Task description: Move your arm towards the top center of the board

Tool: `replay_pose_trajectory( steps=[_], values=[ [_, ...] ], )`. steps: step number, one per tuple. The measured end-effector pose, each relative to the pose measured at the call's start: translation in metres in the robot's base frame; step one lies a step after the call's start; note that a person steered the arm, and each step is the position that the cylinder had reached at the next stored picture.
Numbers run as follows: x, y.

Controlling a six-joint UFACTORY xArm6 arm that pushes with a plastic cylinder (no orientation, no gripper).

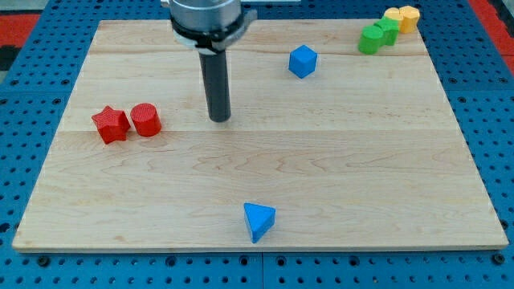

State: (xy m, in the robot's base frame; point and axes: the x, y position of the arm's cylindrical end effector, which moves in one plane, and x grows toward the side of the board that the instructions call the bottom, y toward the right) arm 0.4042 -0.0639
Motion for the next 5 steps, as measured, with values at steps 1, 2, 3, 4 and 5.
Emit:
replay_pose_trajectory(
  steps=[1,2,3,4,5],
  values=[
    [-0.034,-0.013],
    [-0.068,-0.021],
    [-0.095,-0.016],
    [-0.128,-0.015],
    [-0.155,-0.002]
  ],
)
